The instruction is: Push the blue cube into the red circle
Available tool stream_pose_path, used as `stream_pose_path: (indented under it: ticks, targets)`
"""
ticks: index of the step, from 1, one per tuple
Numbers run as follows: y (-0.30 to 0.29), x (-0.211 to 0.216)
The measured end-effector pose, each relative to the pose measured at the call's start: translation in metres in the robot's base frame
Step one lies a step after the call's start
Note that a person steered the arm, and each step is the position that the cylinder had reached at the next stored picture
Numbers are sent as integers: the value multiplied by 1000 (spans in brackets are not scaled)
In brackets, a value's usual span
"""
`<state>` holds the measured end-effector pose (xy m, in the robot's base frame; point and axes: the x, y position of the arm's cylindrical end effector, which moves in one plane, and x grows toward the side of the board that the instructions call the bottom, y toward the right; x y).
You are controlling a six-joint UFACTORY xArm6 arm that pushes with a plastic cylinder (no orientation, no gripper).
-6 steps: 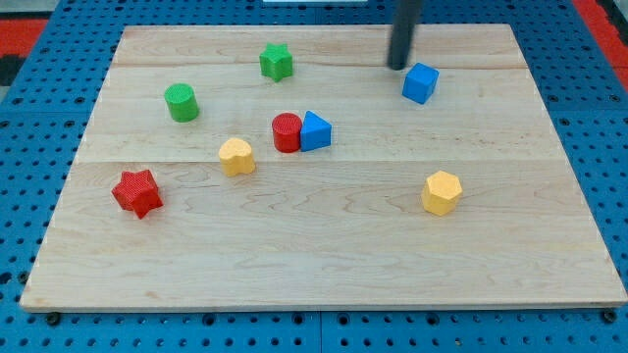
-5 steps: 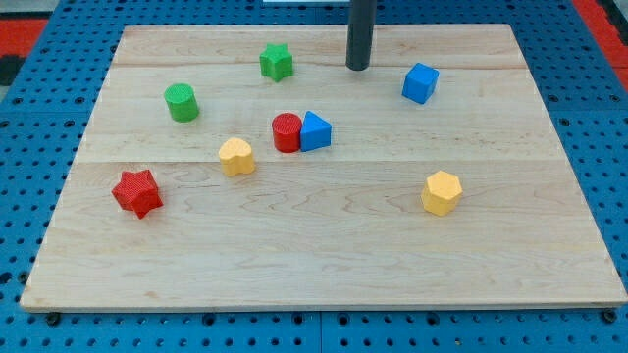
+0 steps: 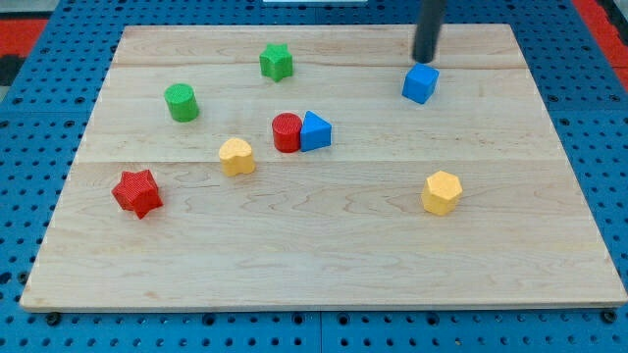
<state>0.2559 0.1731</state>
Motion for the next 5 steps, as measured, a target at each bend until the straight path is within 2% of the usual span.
stream_pose_path:
  ticks: [1,3,4,5]
  targets:
    - [45,36]
    - [-120,60]
    - [-134,90]
    - [-194,92]
